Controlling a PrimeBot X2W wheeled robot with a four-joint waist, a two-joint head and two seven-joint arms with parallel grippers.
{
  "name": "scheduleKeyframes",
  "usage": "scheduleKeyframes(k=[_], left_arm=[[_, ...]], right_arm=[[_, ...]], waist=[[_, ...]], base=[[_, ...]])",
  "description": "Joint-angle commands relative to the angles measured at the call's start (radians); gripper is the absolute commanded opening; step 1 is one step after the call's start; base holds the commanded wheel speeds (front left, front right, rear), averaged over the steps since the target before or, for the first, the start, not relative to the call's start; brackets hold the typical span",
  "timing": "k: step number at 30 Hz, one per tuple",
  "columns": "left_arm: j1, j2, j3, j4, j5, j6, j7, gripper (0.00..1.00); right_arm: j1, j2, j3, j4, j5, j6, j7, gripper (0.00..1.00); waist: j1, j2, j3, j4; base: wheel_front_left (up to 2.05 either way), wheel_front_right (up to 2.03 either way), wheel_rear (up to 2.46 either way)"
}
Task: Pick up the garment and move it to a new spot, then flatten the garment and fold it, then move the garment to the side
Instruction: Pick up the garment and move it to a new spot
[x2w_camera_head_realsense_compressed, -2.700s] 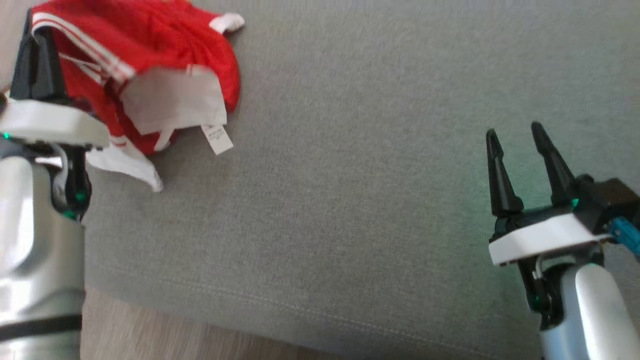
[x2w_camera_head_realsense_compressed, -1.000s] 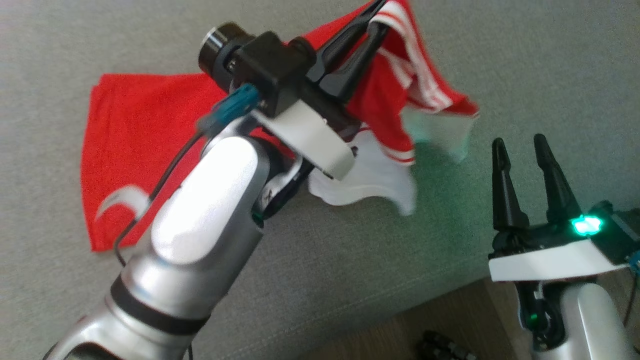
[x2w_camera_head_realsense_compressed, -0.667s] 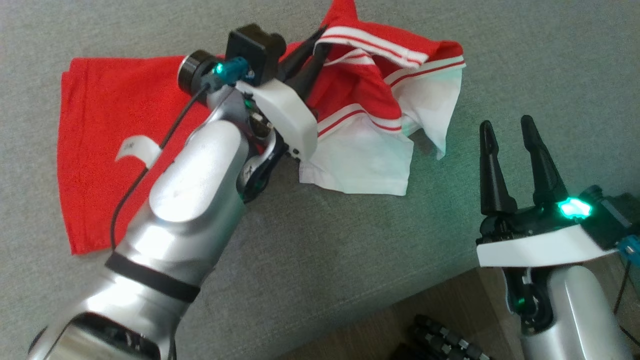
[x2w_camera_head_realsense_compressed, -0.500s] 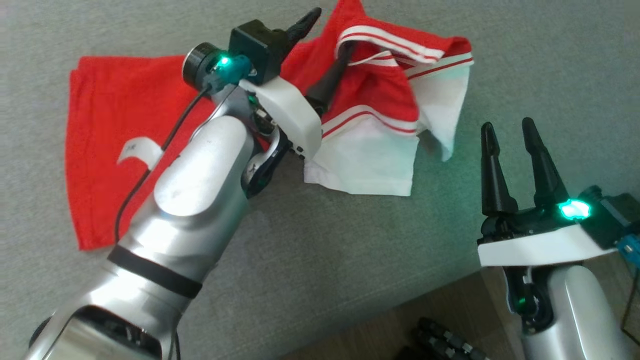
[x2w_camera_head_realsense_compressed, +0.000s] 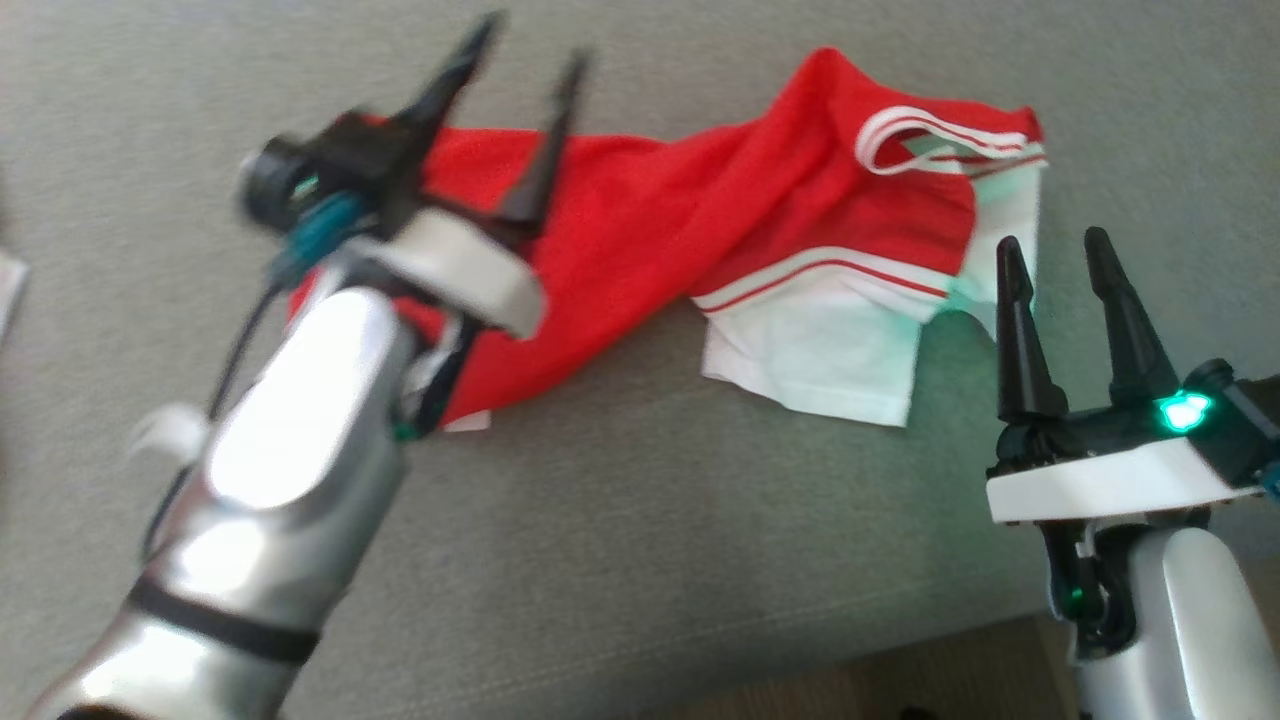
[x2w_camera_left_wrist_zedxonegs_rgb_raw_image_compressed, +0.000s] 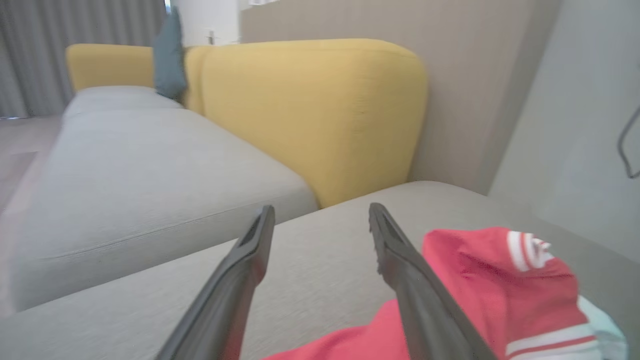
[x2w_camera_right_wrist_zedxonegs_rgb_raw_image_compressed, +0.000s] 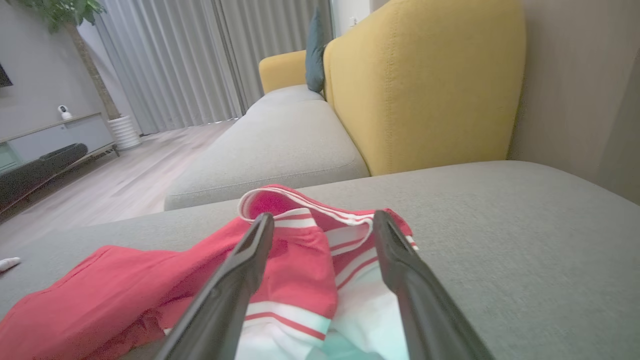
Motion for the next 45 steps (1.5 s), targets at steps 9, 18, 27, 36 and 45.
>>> scheduleKeyframes(k=[9,18,27,36,45], left_arm=[[0.237,0.126,0.261,-0.209,-0.014,0.102,-0.008,1.0],[0.473,0.147,0.397,-0.298,0.02,0.098,-0.008,1.0],[0.579,0.135,0.396,-0.331,0.059,0.073,-0.008,1.0],[0.632,0.121,0.396,-0.331,0.067,0.073,-0.008,1.0],[0.638,0.122,0.405,-0.325,0.071,0.076,-0.008,1.0]], right_arm=[[0.002,-0.005,-0.006,-0.05,-0.047,-0.001,0.048,1.0],[0.045,-0.005,-0.016,-0.044,-0.074,-0.001,0.079,1.0],[0.119,-0.005,-0.034,-0.059,-0.08,-0.001,0.102,1.0],[0.156,-0.005,-0.02,-0.08,-0.085,-0.001,0.119,1.0],[0.16,-0.005,-0.009,-0.094,-0.083,-0.001,0.125,1.0]], waist=[[0.0,0.0,-0.082,0.115],[0.0,0.0,-0.147,0.15],[0.0,0.0,-0.193,0.158],[0.0,0.0,-0.228,0.146],[0.0,0.0,-0.234,0.143]], base=[[0.0,0.0,0.0],[0.0,0.0,0.0],[0.0,0.0,0.0],[0.0,0.0,0.0],[0.0,0.0,0.0]])
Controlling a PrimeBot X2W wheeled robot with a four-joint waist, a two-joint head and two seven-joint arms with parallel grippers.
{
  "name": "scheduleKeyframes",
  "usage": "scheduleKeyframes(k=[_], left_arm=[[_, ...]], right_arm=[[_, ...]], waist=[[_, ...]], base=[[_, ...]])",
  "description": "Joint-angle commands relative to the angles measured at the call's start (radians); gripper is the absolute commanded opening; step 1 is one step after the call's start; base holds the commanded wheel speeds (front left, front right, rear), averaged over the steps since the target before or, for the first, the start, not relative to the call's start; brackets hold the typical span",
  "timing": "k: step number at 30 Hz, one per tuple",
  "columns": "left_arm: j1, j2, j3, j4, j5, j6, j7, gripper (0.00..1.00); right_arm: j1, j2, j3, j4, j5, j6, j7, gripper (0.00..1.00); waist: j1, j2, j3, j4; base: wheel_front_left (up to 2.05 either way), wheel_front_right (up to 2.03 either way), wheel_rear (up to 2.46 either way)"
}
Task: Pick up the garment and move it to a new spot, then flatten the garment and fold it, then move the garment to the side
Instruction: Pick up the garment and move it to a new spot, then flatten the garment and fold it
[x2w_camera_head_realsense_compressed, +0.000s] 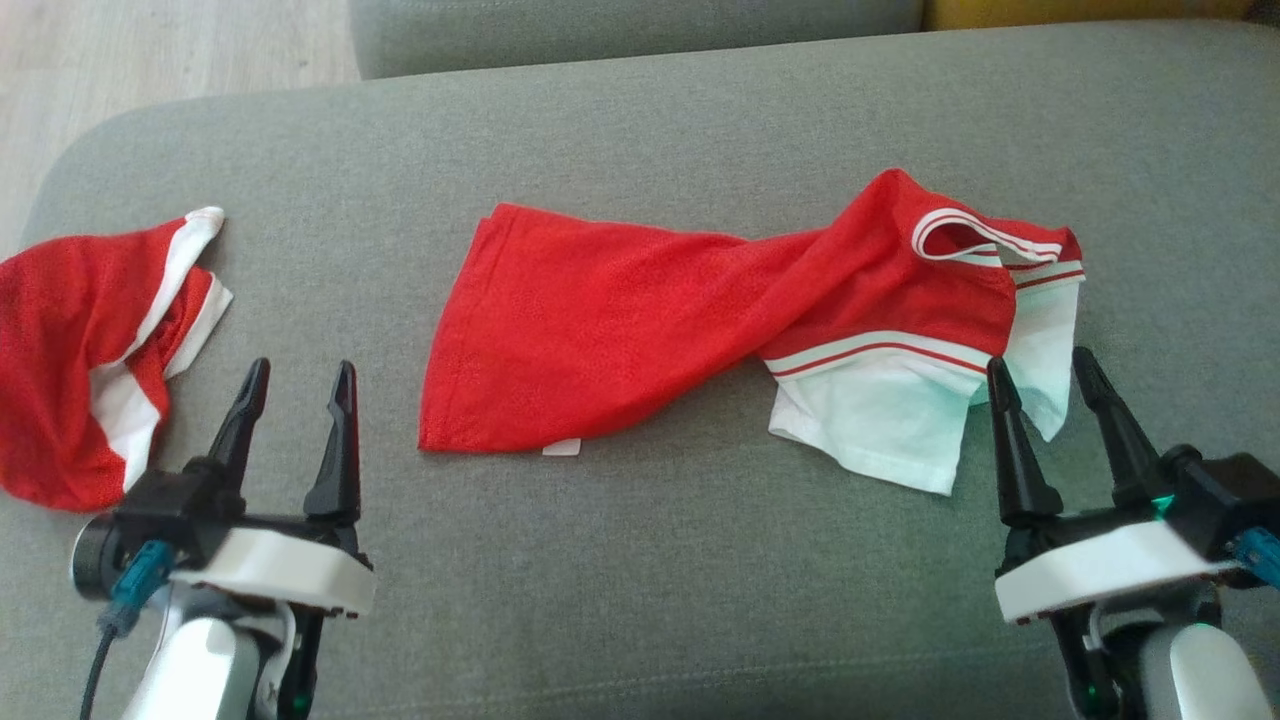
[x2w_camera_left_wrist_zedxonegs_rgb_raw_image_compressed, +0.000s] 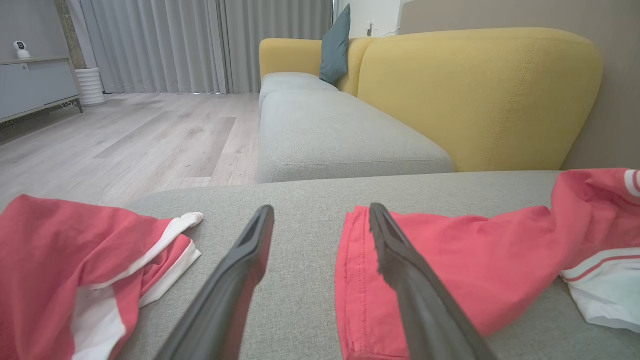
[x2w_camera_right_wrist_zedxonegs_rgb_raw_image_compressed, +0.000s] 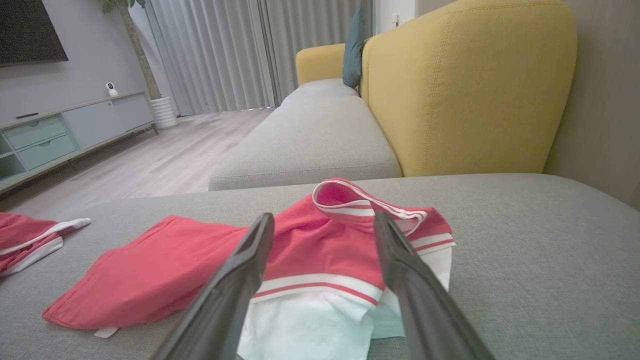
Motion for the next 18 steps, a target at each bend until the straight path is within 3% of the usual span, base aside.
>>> scheduleKeyframes(k=[1,18], left_arm=[[-0.031,0.015,0.048,-0.025,0.005,0.005,-0.005,1.0],[-0.041,0.004,0.053,-0.008,0.006,-0.001,-0.005,1.0]], right_arm=[[-0.013,-0.005,0.023,-0.041,-0.003,-0.001,0.003,1.0],[-0.017,-0.005,0.016,-0.047,0.002,-0.001,0.005,1.0]], waist=[[0.0001,0.0,0.001,0.0],[0.0001,0.0,0.009,0.009]], base=[[0.0,0.0,0.0],[0.0,0.0,0.0]])
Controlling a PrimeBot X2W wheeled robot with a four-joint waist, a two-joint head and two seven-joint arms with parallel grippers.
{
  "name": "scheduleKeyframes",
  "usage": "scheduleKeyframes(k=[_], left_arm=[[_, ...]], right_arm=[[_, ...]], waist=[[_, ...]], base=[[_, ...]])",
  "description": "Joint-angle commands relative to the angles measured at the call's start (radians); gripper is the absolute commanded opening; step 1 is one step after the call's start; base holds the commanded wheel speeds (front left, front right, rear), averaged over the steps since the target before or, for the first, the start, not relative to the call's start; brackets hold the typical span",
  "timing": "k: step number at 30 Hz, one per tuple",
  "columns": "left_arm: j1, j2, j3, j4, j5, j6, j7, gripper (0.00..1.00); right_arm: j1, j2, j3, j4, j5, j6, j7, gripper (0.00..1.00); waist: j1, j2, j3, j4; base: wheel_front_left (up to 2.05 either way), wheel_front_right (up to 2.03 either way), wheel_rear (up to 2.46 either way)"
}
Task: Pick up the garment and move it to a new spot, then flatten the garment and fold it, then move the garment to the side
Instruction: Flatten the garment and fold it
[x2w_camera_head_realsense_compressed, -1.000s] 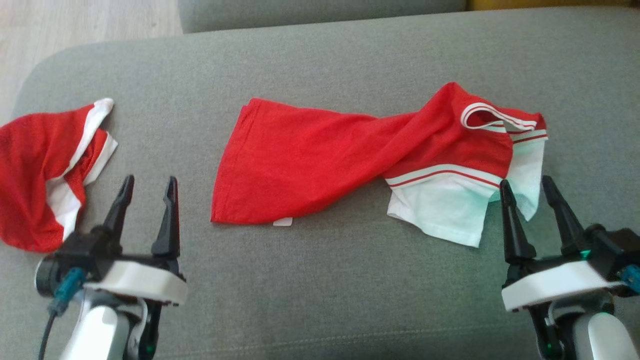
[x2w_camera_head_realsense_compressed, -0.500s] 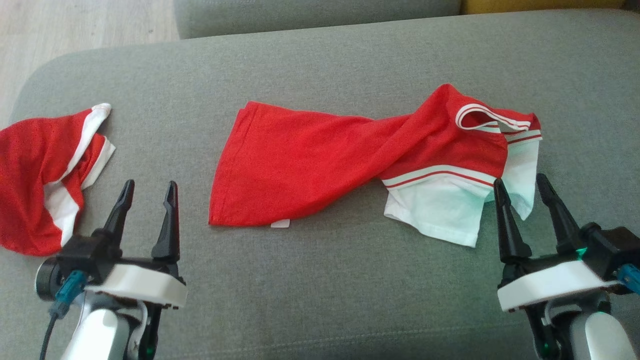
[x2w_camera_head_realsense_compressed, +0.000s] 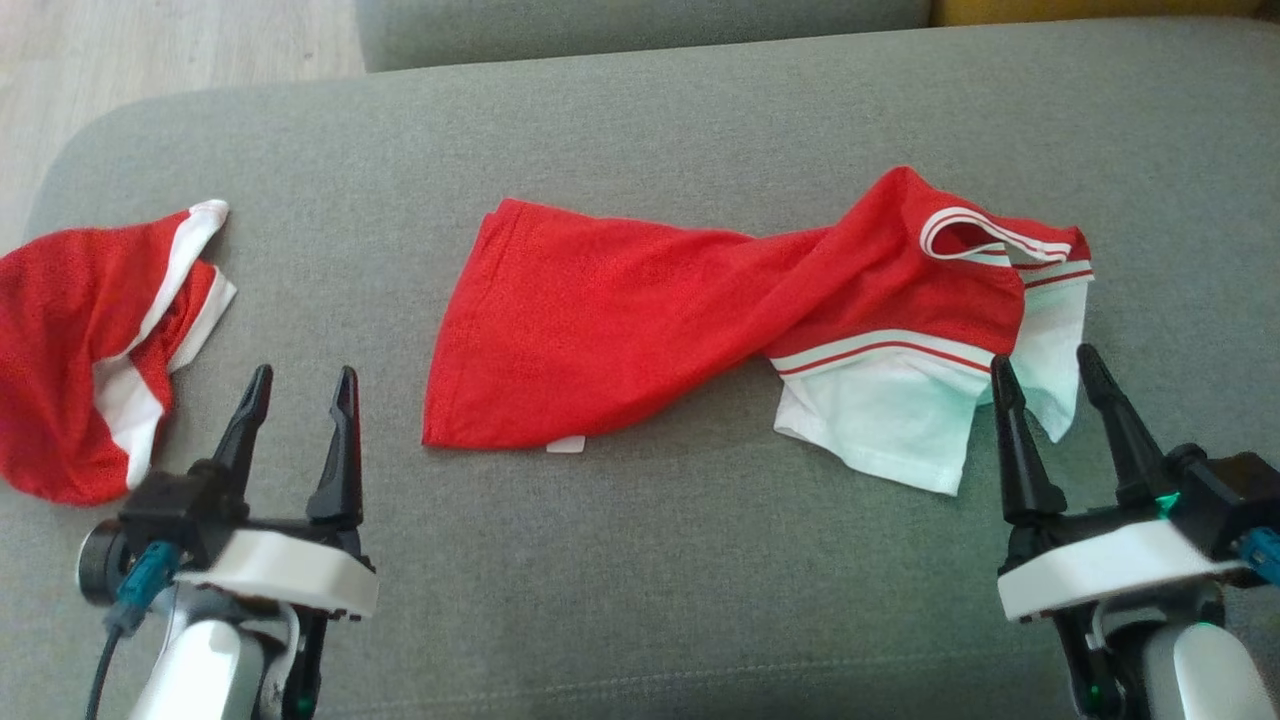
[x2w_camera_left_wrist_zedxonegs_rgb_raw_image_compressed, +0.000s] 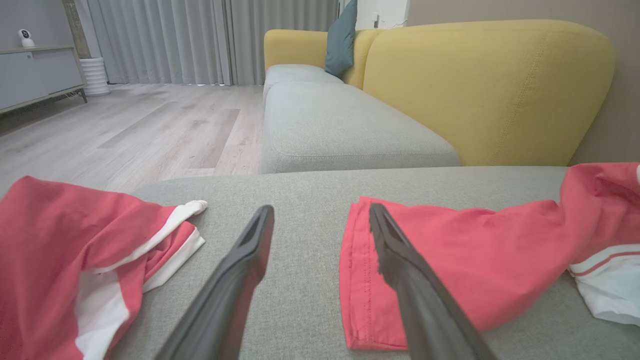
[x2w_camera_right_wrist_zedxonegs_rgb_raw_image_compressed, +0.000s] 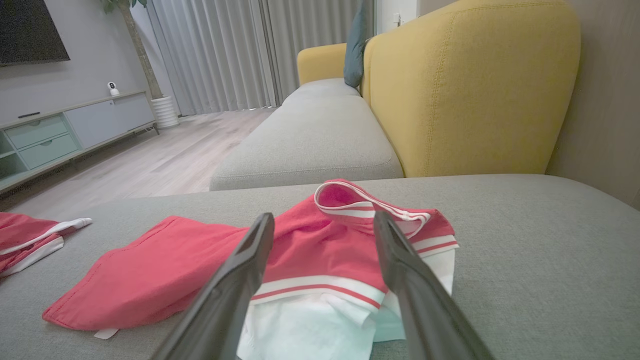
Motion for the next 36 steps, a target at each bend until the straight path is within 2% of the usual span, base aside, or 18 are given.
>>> scheduleKeyframes(k=[1,8,17,33,34,35,36], left_arm=[[-0.042,0.014,0.048,-0.027,0.006,-0.002,-0.005,1.0],[-0.117,0.005,-0.004,0.044,0.002,-0.054,0.027,1.0],[-0.245,-0.03,-0.05,0.294,-0.066,-0.135,0.159,1.0],[-0.31,-0.042,-0.142,0.451,-0.096,-0.188,0.271,1.0],[-0.31,-0.039,-0.149,0.456,-0.094,-0.189,0.282,0.91],[-0.311,-0.036,-0.156,0.461,-0.094,-0.191,0.293,0.49],[-0.313,-0.034,-0.162,0.463,-0.094,-0.192,0.3,0.17]], right_arm=[[-0.018,-0.005,0.019,-0.041,0.002,-0.001,0.005,1.0],[-0.029,-0.005,0.013,-0.054,0.003,-0.001,0.01,1.0],[-0.066,-0.005,0.026,-0.053,0.0,-0.001,0.012,1.0],[-0.079,-0.005,0.032,-0.025,0.029,-0.001,-0.003,1.0],[-0.079,-0.005,0.033,-0.024,0.031,-0.001,-0.004,1.0],[-0.079,-0.005,0.032,-0.023,0.033,-0.001,-0.005,1.0],[-0.079,-0.005,0.031,-0.02,0.037,-0.001,-0.005,1.0]], waist=[[0.0001,0.0,0.004,0.002],[0.0001,0.0,0.065,0.024],[0.0001,0.0,0.141,0.027],[0.0001,0.0,0.162,0.012],[0.0001,0.0,0.162,0.011],[0.0001,0.0,0.162,0.01],[0.0001,0.0,0.163,0.009]], base=[[0.0,0.0,0.0],[0.0,0.0,0.0],[0.0,0.0,0.0],[0.0,0.0,0.0],[0.0,0.0,0.0],[0.0,0.0,0.0],[0.0,0.0,0.0]])
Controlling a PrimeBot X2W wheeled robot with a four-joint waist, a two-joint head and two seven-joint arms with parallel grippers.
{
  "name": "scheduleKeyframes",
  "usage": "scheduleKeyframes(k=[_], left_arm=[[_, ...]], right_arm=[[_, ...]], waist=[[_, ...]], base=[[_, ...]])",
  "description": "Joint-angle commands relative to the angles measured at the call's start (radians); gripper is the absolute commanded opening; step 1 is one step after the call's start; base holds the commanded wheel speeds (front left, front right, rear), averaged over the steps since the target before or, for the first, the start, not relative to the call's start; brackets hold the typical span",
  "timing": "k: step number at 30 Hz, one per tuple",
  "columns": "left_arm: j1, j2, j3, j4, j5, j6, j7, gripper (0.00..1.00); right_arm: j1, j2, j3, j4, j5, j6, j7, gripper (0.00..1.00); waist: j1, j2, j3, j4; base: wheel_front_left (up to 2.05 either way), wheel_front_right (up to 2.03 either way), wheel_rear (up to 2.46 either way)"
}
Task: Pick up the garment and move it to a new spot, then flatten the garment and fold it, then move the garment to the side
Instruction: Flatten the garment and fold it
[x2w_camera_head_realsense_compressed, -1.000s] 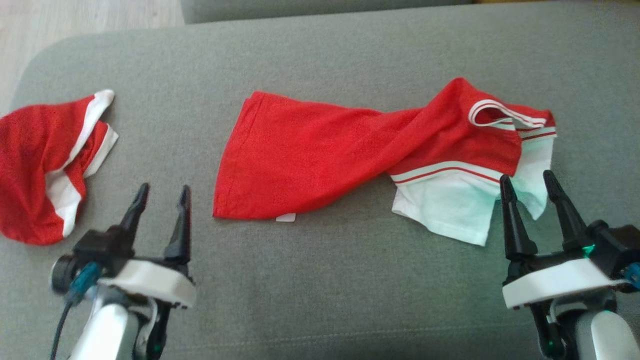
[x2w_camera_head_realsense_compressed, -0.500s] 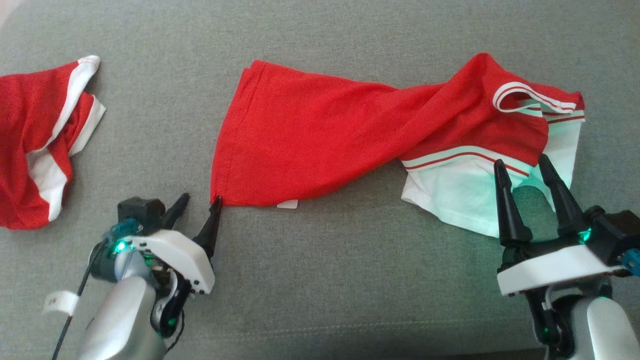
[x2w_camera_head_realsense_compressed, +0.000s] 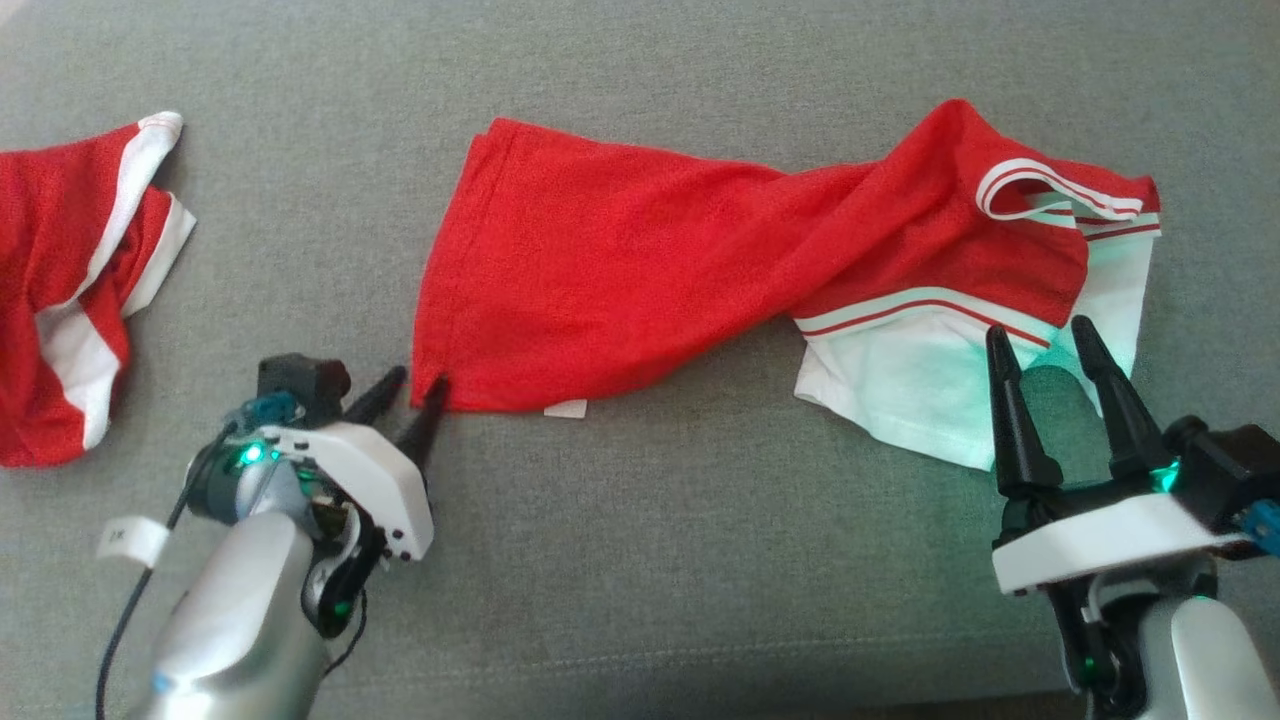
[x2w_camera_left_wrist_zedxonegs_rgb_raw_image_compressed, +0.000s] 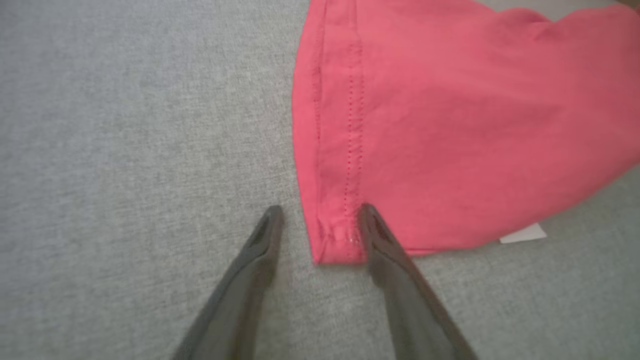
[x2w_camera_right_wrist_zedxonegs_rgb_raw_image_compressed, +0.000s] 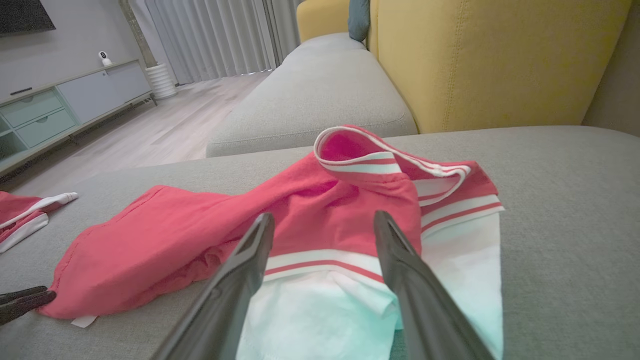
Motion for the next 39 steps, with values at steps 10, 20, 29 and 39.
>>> scheduleKeyframes(k=[10,20,29,39], left_arm=[[0.007,0.022,-0.025,-0.017,0.005,-0.002,0.03,0.0],[0.003,0.019,-0.029,-0.058,-0.003,0.01,0.022,0.0],[0.0,0.024,-0.019,-0.082,-0.012,0.025,-0.004,0.0],[0.027,0.058,0.048,-0.273,-0.029,0.081,-0.09,0.0]], right_arm=[[0.03,-0.005,-0.03,0.082,-0.006,-0.001,0.126,1.0],[0.007,-0.005,-0.029,0.178,0.023,-0.001,0.24,1.0],[-0.029,-0.005,-0.018,0.246,0.054,-0.001,0.248,0.0],[-0.05,-0.005,-0.028,0.05,0.055,-0.001,0.152,0.0]], waist=[[0.0,0.0,-0.006,0.009],[0.0,0.0,0.016,0.027],[0.0,0.0,0.029,0.037],[0.0,0.0,-0.031,0.024]], base=[[0.0,0.0,0.0],[0.0,0.0,0.0],[0.0,0.0,0.0],[0.0,0.0,0.0]])
